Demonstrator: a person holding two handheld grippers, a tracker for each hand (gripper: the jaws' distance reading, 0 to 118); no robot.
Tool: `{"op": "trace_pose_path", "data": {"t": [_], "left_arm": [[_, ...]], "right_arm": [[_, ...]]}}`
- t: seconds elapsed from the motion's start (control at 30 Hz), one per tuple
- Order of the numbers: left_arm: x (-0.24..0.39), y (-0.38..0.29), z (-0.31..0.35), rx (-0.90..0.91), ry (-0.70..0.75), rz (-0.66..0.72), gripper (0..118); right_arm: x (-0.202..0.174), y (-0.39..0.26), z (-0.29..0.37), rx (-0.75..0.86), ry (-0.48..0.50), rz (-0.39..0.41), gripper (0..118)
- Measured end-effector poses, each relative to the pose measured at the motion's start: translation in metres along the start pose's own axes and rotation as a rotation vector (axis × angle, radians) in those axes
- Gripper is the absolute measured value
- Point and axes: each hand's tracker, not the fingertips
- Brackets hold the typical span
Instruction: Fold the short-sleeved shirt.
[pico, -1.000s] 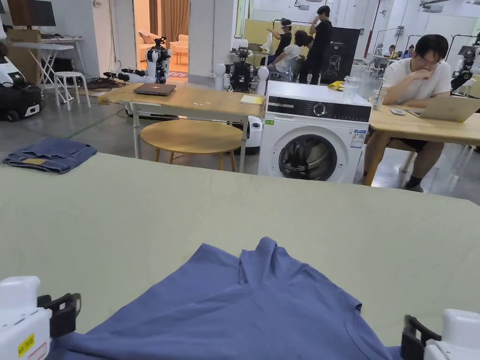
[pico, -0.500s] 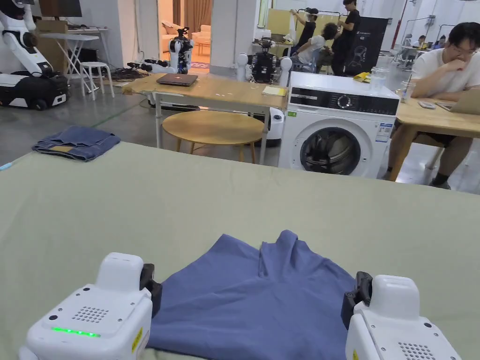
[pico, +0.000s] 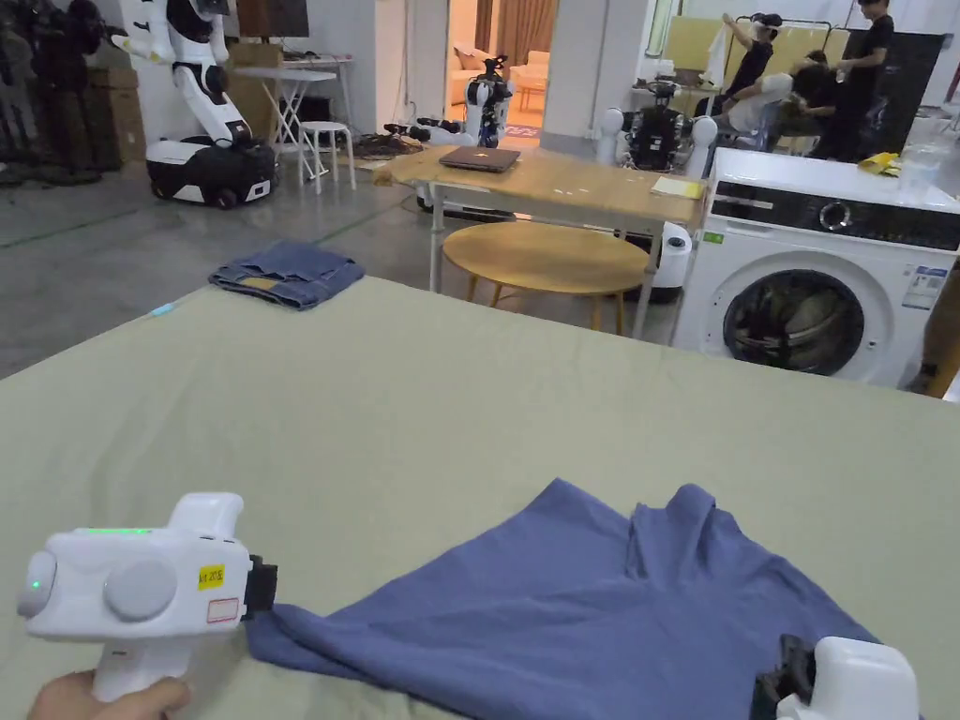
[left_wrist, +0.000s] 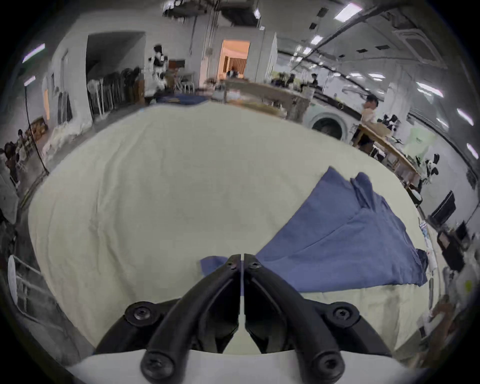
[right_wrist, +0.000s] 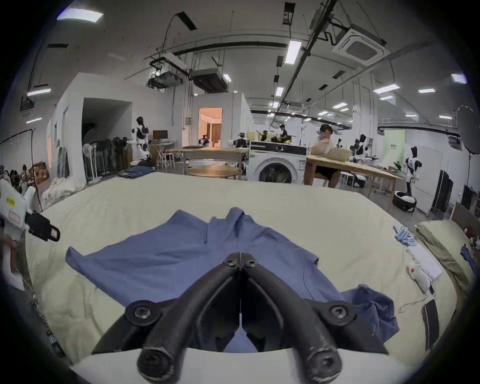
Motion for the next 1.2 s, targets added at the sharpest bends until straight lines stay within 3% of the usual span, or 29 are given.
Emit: {"op": "trace_pose_path", "data": {"t": [0.1, 0.17, 0.2, 0.37, 0.5, 0.53, 0.6, 0.63, 0.67, 0.7, 0.8, 0.9, 0.93, 1.0, 1.03, 1.07, 1.2], "left_arm": [[-0.012, 0.008, -0.013, -0.065, -0.003, 0.042, 42], [-0.014, 0.010, -0.025, -0.079, 0.022, 0.042, 48], [-0.014, 0.011, -0.033, -0.107, 0.036, 0.047, 57], [-0.011, 0.000, -0.077, -0.249, 0.085, 0.016, 60], [0.001, -0.003, -0.077, -0.193, 0.142, 0.010, 60], [0.005, -0.004, -0.078, -0.190, 0.160, -0.001, 58], [0.017, -0.008, -0.080, -0.166, 0.198, -0.077, 43], [0.023, -0.009, -0.080, -0.159, 0.193, -0.092, 31], [0.029, -0.010, -0.080, -0.156, 0.184, -0.106, 7], [0.033, -0.011, -0.080, -0.155, 0.159, -0.119, 0], [0.041, -0.018, -0.081, -0.143, 0.210, -0.210, 0], [0.028, -0.018, -0.068, -0.107, 0.156, -0.112, 0], [0.024, -0.018, -0.064, -0.098, 0.143, -0.088, 0], [0.020, -0.021, -0.056, -0.079, 0.099, -0.056, 0], [0.017, -0.022, -0.054, -0.067, 0.102, -0.046, 0], [0.016, -0.024, -0.051, -0.055, 0.094, -0.037, 0], [0.015, -0.029, -0.039, -0.032, 0.066, -0.010, 0]], "right_arm": [[0.000, -0.003, -0.004, -0.023, -0.001, 0.006, 0], [0.001, -0.005, -0.006, -0.033, -0.003, 0.008, 0], [0.002, -0.006, -0.007, -0.038, -0.004, 0.009, 0], [0.004, -0.008, -0.011, -0.062, -0.009, 0.021, 0], [0.008, -0.009, -0.013, -0.077, -0.014, 0.028, 0], [0.009, -0.009, -0.014, -0.080, -0.014, 0.029, 0], [0.011, -0.009, -0.017, -0.088, -0.016, 0.029, 0], [0.013, -0.008, -0.020, -0.094, -0.015, 0.028, 0], [0.014, -0.007, -0.025, -0.101, -0.013, 0.028, 0], [0.017, -0.006, -0.030, -0.112, -0.013, 0.026, 0], [0.031, 0.005, -0.056, -0.168, 0.002, 0.018, 0], [0.052, 0.025, -0.099, -0.242, 0.008, 0.004, 1], [0.059, 0.032, -0.115, -0.268, 0.010, 0.009, 7], [0.074, 0.047, -0.158, -0.344, 0.011, 0.032, 44], [0.080, 0.053, -0.177, -0.383, 0.024, 0.043, 55], [0.084, 0.058, -0.198, -0.416, 0.035, 0.044, 60], [0.092, 0.069, -0.268, -0.535, 0.102, 0.062, 60]]}}
